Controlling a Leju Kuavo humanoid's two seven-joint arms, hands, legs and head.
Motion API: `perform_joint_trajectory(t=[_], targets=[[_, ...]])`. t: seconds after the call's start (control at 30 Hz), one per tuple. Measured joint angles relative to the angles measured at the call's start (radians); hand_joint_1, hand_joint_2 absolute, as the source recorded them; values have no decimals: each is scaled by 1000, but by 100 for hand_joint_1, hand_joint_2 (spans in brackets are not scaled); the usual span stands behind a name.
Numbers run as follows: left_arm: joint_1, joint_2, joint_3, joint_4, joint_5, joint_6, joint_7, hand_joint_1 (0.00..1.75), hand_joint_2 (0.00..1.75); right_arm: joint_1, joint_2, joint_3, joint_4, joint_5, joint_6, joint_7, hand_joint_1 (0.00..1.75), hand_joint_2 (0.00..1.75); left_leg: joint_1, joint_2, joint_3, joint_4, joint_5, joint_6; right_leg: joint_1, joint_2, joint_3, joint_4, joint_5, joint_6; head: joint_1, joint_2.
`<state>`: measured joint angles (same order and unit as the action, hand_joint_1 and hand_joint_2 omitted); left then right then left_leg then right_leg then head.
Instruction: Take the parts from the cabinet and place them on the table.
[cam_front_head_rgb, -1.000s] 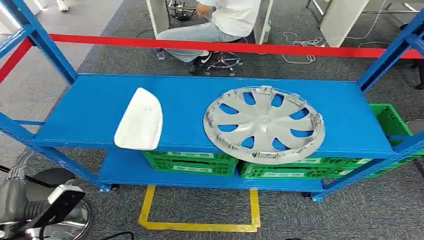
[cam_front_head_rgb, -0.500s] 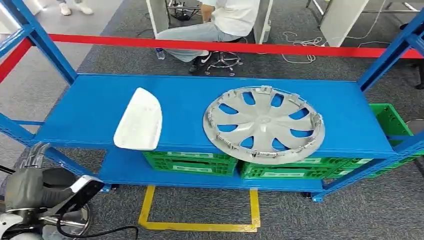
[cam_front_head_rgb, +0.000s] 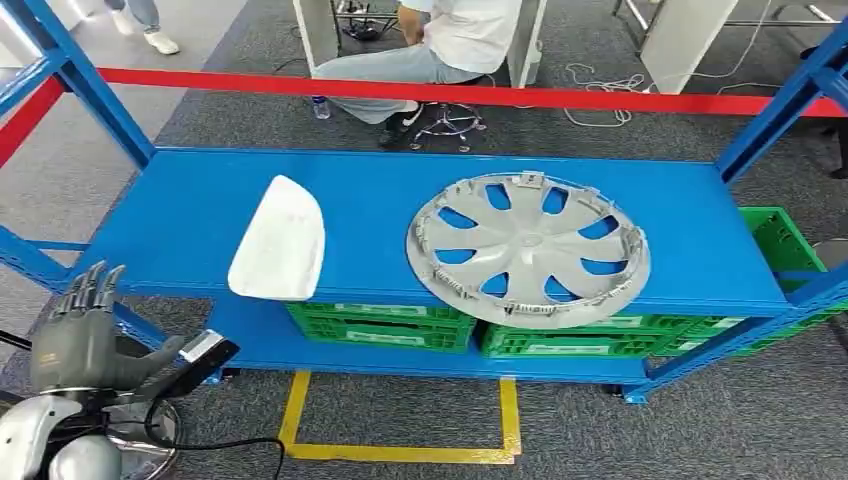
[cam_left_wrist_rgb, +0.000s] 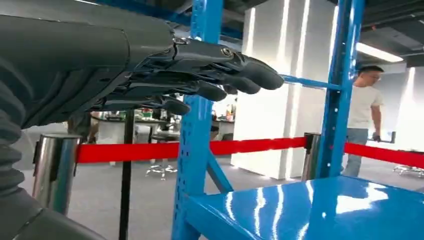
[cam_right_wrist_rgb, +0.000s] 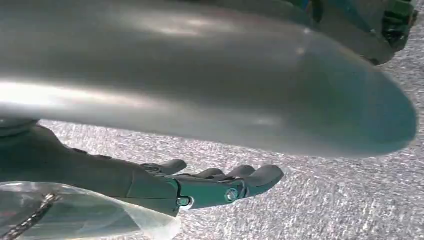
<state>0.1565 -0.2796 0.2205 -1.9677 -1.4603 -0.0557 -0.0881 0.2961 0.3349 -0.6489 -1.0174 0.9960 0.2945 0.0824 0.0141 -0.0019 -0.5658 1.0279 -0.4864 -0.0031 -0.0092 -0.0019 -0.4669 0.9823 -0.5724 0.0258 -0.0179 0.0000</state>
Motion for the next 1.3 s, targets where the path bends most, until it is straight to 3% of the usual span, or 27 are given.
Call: perform_joint_trajectory(t=[0.3, 0.53, 0.8, 1.3], targets=[[-38, 17, -29, 74, -99, 21, 35, 0, 175, -12, -3, -33, 12, 42, 7, -24, 0, 0, 0, 0, 0, 0, 0, 0, 0, 0, 0, 0, 0, 0, 0, 0], [-49, 75, -123, 124, -108, 25, 102, 0, 175, -27, -8, -76, 27, 102, 19, -53, 0, 0, 0, 0, 0, 0, 0, 0, 0, 0, 0, 0, 0, 0, 0, 0], [-62, 107, -231, 172, -108, 42, 113, 0, 175, -42, -11, -111, 44, 166, 24, -86, 0, 0, 0, 0, 0, 0, 0, 0, 0, -1, 0, 0, 0, 0, 0, 0], [-71, 136, -361, 231, -108, 53, 106, 0, 175, -76, -17, -182, 81, 256, 35, -134, 0, 0, 0, 0, 0, 0, 0, 0, 0, -1, 0, 0, 0, 0, 0, 0]])
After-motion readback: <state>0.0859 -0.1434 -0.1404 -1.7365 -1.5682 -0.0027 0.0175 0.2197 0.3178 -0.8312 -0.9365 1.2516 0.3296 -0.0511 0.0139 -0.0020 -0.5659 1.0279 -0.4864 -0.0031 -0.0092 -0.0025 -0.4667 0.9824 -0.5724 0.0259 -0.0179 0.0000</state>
